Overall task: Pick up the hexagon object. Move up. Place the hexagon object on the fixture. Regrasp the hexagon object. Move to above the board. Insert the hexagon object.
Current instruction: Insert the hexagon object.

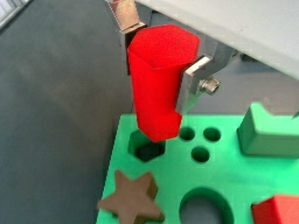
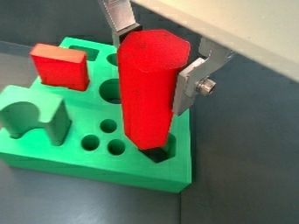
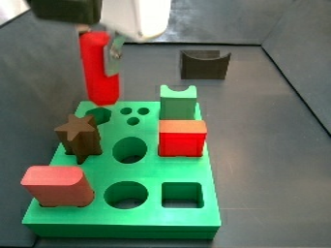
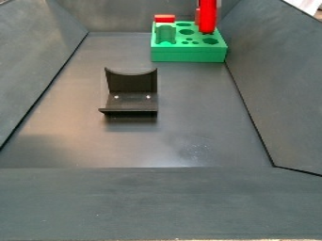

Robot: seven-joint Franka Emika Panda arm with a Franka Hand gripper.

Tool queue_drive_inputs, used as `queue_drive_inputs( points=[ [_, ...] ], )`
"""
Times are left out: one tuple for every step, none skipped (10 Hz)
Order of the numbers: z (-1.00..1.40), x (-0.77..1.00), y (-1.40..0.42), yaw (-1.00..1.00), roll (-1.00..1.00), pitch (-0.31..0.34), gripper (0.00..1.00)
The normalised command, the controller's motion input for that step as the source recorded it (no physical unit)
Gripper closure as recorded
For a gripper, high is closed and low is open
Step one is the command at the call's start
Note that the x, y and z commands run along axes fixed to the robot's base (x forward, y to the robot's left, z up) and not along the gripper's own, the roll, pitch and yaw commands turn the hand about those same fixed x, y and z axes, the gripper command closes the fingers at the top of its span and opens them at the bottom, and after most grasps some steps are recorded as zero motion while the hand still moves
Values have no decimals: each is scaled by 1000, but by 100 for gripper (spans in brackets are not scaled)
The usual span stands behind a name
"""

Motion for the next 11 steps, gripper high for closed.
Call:
queue_drive_inputs(
  points=[
    [-334, -163, -111, 220, 20, 0, 100],
    [-277, -200, 0, 200, 0, -1, 100],
    [-183, -271, 6, 200, 0, -3, 100],
    [-114, -223, 69, 160, 0, 0, 100],
    [-31, 0, 0, 80, 0, 0, 100],
    [-11, 0, -3, 49, 0, 0, 100],
    [-240, 34, -60, 229, -9, -40, 100],
    [-303, 123, -66, 311, -27, -73, 100],
    [-263, 40, 0, 294, -6, -51, 100],
    [-254, 0, -20, 226, 0, -44, 100],
    [-234, 0, 0, 171, 0, -26, 100]
  ],
)
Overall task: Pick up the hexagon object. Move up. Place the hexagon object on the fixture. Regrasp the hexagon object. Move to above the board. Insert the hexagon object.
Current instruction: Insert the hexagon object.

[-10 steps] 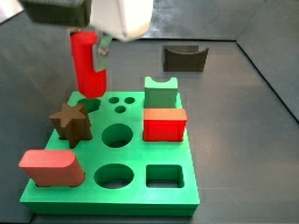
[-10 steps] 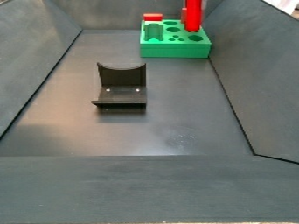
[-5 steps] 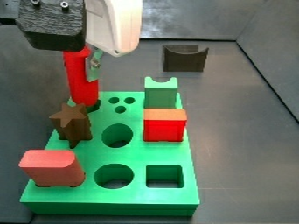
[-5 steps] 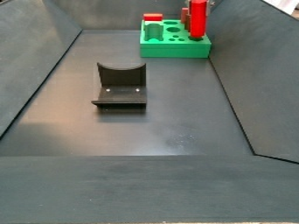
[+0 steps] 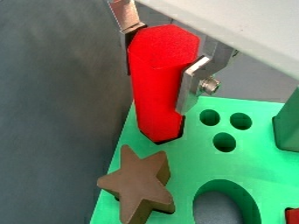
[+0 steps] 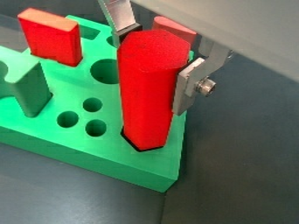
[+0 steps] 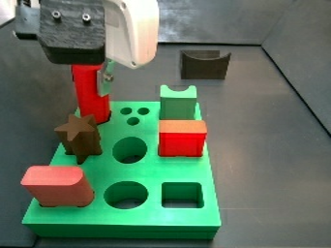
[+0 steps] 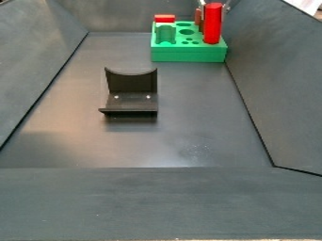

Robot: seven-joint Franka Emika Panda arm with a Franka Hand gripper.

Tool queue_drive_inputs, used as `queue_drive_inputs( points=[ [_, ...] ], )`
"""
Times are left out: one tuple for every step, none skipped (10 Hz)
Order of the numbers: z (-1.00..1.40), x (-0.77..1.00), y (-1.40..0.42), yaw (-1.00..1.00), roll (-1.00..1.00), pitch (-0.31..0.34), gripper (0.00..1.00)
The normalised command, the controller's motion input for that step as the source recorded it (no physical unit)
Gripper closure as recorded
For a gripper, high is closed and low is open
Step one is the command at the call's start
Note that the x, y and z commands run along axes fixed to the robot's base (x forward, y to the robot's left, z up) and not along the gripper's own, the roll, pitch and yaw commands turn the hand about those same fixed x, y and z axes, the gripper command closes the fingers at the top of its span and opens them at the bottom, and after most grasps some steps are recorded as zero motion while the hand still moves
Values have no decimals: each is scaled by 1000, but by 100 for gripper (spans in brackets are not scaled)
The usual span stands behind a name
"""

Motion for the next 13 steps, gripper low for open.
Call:
queue_drive_inputs(
  points=[
    [-186, 0, 0, 160, 29, 0, 100],
    [-229, 0, 0, 191, 47, 0, 100],
    [-377, 0, -51, 291, 1, -7, 100],
    [-503, 0, -57, 474, 9, -36, 100],
    [-489, 0, -11, 603, 9, -74, 100],
    [-371, 40, -149, 511, 0, -67, 100],
    [-243, 117, -114, 226, -33, -120, 100],
    [-83, 26, -23, 0, -41, -100, 100],
    [-49, 37, -51, 0, 0, -59, 100],
    [-591, 0, 0, 0, 0, -134, 100],
    [-989, 0, 0, -31, 17, -96, 100],
    [-1000, -46, 0, -6, 46, -67, 100],
    [-1000, -203, 54, 0, 21, -24, 100]
  ],
)
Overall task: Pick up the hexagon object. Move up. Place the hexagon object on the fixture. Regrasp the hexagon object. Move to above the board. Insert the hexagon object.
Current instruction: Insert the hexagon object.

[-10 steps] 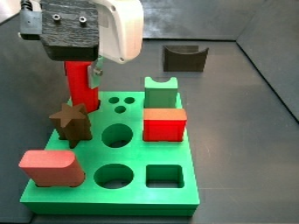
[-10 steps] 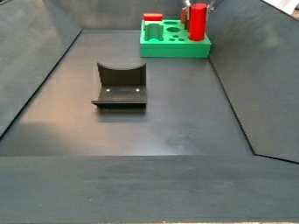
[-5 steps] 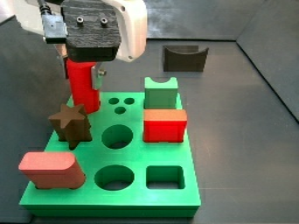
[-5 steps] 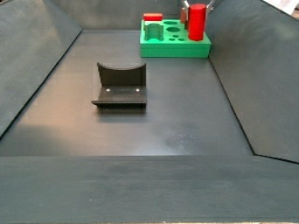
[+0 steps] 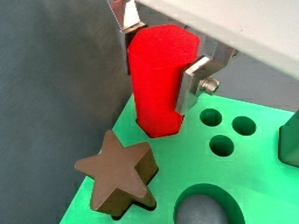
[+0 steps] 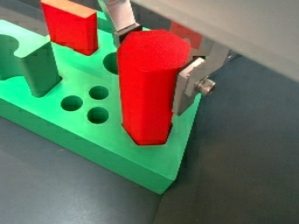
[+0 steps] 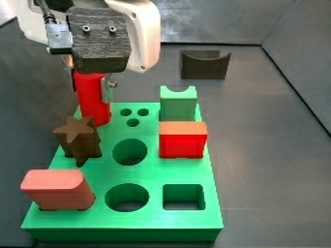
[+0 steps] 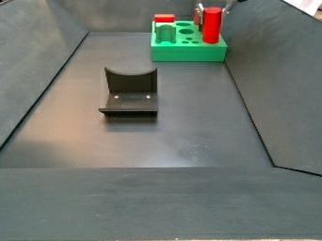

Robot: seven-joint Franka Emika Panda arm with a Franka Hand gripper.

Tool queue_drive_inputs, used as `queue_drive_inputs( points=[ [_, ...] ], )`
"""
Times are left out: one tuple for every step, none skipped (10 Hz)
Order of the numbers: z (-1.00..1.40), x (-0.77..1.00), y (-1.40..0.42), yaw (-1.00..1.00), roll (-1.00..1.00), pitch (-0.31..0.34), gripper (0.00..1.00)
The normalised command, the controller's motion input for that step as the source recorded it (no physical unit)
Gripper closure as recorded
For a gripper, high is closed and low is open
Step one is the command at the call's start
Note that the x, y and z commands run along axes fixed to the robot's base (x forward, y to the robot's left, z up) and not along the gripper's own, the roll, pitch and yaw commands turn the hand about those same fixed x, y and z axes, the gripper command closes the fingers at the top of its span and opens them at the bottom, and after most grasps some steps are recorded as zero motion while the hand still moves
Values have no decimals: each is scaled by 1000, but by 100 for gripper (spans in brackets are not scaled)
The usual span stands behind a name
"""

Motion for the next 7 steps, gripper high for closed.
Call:
queue_drive_inputs(
  points=[
    [-1000, -260, 111, 11, 54, -46, 100],
    [-1000, -337, 134, 100, 71, -83, 100],
    [-680, -74, 6, 203, 14, -289, 100],
    [-703, -334, 0, 400, 33, -287, 100],
    [-803, -380, -31, 280, 14, -229, 100],
    [-214, -651, -366, 46, 0, -493, 100],
    [0, 0, 0, 0, 0, 0, 100]
  ],
)
